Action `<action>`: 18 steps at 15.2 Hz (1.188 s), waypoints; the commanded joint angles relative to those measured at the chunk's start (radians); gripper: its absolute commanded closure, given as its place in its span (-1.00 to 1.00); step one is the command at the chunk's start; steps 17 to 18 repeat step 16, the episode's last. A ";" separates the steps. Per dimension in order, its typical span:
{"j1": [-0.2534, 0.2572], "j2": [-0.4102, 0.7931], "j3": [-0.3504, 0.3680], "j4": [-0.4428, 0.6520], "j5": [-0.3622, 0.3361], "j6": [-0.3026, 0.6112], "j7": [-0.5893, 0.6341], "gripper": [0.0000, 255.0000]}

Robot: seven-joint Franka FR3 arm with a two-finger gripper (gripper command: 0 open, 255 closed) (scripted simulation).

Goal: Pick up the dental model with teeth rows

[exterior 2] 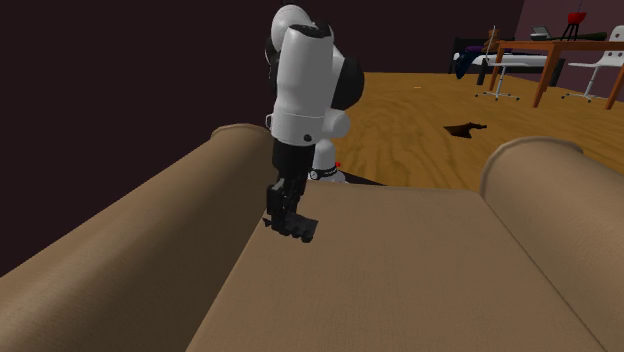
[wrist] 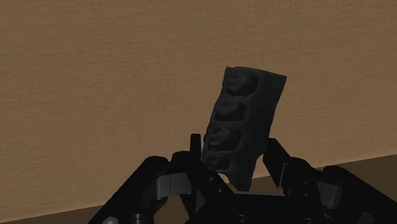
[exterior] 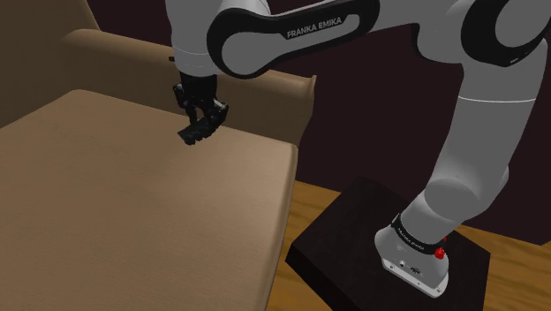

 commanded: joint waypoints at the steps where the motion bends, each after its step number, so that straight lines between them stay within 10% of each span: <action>1: 0.000 -0.003 0.002 0.015 0.005 -0.017 -0.007 1.00; 18: 0.020 -0.021 0.018 0.174 0.036 -0.178 -0.051 1.00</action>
